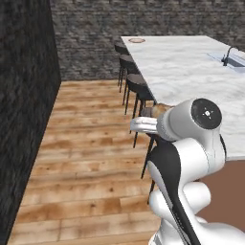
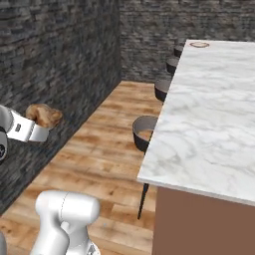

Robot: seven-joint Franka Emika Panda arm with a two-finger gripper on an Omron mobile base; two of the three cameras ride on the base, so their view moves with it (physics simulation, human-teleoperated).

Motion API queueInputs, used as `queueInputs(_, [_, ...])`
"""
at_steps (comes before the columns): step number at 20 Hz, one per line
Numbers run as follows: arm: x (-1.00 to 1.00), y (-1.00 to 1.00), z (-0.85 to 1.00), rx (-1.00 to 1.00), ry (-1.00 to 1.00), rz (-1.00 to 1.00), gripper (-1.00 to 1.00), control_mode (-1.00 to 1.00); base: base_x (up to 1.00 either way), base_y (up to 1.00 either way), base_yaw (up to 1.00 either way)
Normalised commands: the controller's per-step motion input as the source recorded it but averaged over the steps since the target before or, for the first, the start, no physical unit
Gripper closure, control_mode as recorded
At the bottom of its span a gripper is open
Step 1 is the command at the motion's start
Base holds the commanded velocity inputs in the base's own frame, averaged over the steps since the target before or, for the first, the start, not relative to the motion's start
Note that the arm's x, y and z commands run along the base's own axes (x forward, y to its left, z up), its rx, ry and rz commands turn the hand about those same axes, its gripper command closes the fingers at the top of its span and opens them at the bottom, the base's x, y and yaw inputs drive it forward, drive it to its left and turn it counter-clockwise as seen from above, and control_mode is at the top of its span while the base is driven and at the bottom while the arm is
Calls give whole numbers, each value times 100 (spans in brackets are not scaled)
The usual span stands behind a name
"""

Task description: Take the cheese, chicken drumstick, and corn from the fridge and place them on the plate on the dining counter to create an appetizer plate.

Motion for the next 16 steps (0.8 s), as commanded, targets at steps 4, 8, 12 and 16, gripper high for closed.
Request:
queueInputs(4, [0, 0, 0, 0, 0, 0, 100, 100, 74, -3, -21])
queueInputs(8, [0, 0, 0, 0, 0, 0, 100, 100, 96, -17, -18])
queueInputs(12, [0, 0, 0, 0, 0, 0, 100, 100, 100, 12, -21])
queueInputs(16, [0, 0, 0, 0, 0, 0, 100, 100, 97, 58, -30])
